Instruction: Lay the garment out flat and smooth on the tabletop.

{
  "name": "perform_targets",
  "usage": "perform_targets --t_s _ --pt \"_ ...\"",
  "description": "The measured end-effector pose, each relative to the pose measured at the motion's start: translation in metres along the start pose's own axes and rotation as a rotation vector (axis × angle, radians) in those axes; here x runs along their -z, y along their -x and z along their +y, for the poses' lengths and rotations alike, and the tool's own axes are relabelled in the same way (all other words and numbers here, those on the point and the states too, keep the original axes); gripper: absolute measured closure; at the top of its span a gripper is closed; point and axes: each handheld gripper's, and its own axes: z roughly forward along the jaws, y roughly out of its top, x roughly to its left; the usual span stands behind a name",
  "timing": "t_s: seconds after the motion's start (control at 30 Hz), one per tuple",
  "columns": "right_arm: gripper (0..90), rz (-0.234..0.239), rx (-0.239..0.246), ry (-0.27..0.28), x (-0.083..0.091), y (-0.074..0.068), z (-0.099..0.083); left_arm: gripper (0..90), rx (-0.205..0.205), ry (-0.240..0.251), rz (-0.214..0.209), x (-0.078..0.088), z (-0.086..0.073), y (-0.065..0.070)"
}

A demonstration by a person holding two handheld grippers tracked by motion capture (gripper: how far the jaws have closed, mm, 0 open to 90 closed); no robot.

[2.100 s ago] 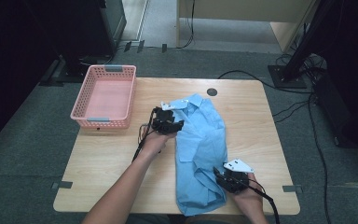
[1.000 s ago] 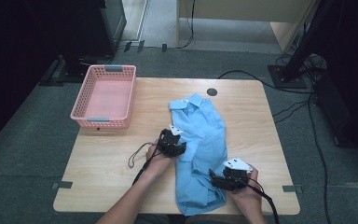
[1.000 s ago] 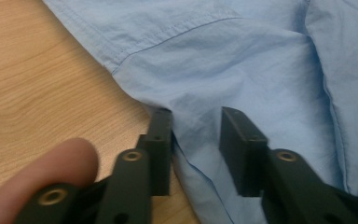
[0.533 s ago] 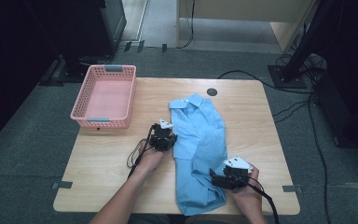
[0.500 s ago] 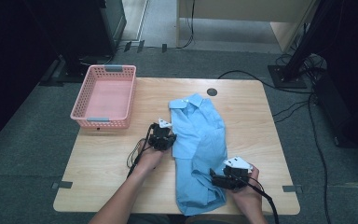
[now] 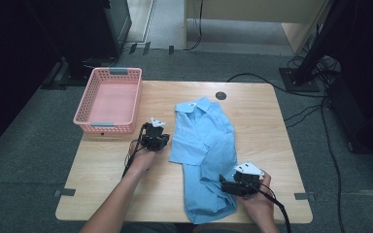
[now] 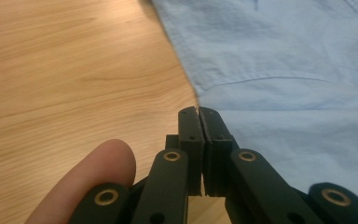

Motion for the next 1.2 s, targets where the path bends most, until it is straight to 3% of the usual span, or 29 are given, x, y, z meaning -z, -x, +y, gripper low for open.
perform_targets --t_s 0.17,0.27,0.37,0.5,0.63,0.7,0.8,0.9,1.0,1.2 --pt "11.8 -0.006 -0.006 0.001 0.0 0.002 0.0 90.0 -0.017 -0.008 0.054 0.002 -0.003 -0.008" --pt "11.8 -0.007 -0.005 0.001 0.0 0.003 0.0 86.8 -0.016 -0.004 0.047 0.005 -0.005 -0.007" --pt "11.8 -0.008 -0.006 0.002 0.0 0.003 0.0 75.9 -0.012 0.009 0.005 0.009 -0.009 0.003" --pt "11.8 -0.008 -0.003 0.002 0.0 0.003 0.0 52.8 -0.024 -0.001 -0.053 0.008 -0.018 0.026" --pt "11.7 -0.008 -0.003 0.002 0.0 0.003 0.0 45.9 -0.053 -0.045 -0.04 -0.002 -0.028 0.043" --pt "11.6 -0.007 -0.002 0.001 0.0 0.003 0.0 47.3 -0.077 -0.036 -0.019 -0.004 -0.032 0.047" --pt "11.6 -0.006 0.0 0.001 0.0 0.003 0.0 61.9 -0.1 -0.012 0.022 -0.003 -0.037 0.051" --pt "11.6 -0.006 0.0 0.001 0.0 0.003 0.0 77.9 -0.111 0.014 0.012 -0.001 -0.042 0.05" --pt "11.6 -0.006 0.0 0.0 0.0 0.003 0.0 89.4 -0.133 0.012 0.041 0.001 -0.042 0.048" --pt "11.4 -0.007 0.0 0.0 0.0 0.003 0.0 90.0 -0.096 -0.007 0.088 0.007 -0.042 0.021"
